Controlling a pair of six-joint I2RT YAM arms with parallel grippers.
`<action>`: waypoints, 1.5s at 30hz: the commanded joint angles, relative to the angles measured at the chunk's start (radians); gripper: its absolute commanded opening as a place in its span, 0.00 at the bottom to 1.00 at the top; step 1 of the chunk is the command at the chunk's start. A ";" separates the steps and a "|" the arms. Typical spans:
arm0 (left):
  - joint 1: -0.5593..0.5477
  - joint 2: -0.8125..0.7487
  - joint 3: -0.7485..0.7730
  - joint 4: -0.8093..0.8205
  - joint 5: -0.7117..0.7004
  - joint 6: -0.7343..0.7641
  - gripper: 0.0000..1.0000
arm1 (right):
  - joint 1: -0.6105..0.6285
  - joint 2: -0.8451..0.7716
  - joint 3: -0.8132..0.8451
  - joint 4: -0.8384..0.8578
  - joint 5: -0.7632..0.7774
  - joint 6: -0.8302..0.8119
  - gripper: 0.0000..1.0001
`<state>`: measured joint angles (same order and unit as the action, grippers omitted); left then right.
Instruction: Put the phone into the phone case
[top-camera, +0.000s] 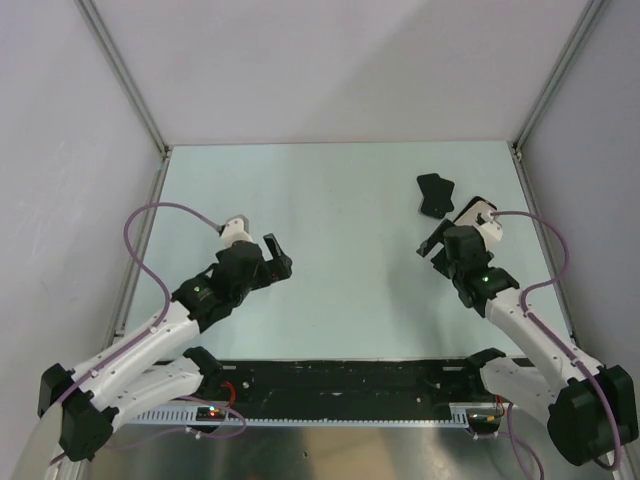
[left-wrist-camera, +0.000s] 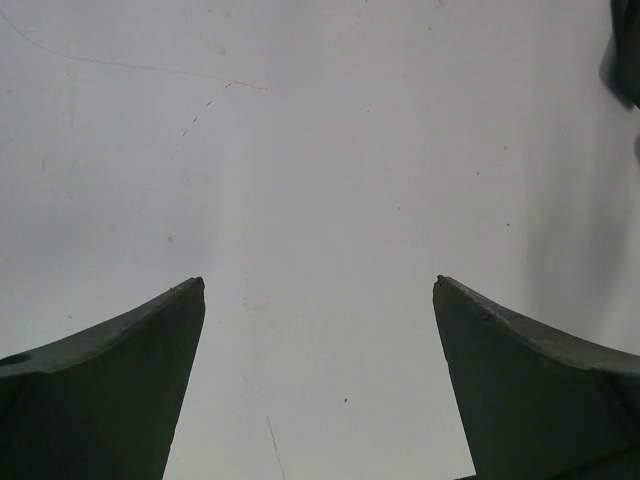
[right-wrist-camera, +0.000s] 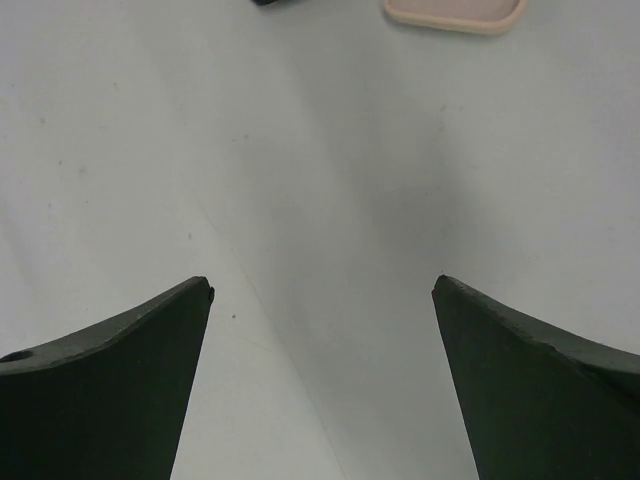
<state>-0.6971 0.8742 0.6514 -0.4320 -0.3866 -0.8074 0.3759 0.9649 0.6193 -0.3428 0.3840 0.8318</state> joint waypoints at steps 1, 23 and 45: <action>0.005 -0.006 0.068 0.011 0.010 0.064 1.00 | -0.078 0.051 0.055 0.017 -0.023 0.025 1.00; 0.034 -0.040 0.105 -0.043 0.136 0.132 1.00 | -0.505 0.753 0.521 0.008 -0.277 -0.021 0.84; 0.064 -0.038 0.099 -0.043 0.166 0.130 1.00 | -0.543 0.818 0.529 -0.026 -0.166 -0.082 0.52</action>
<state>-0.6434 0.8433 0.7341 -0.4824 -0.2279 -0.6884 -0.1570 1.7470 1.1152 -0.3901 0.2165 0.7662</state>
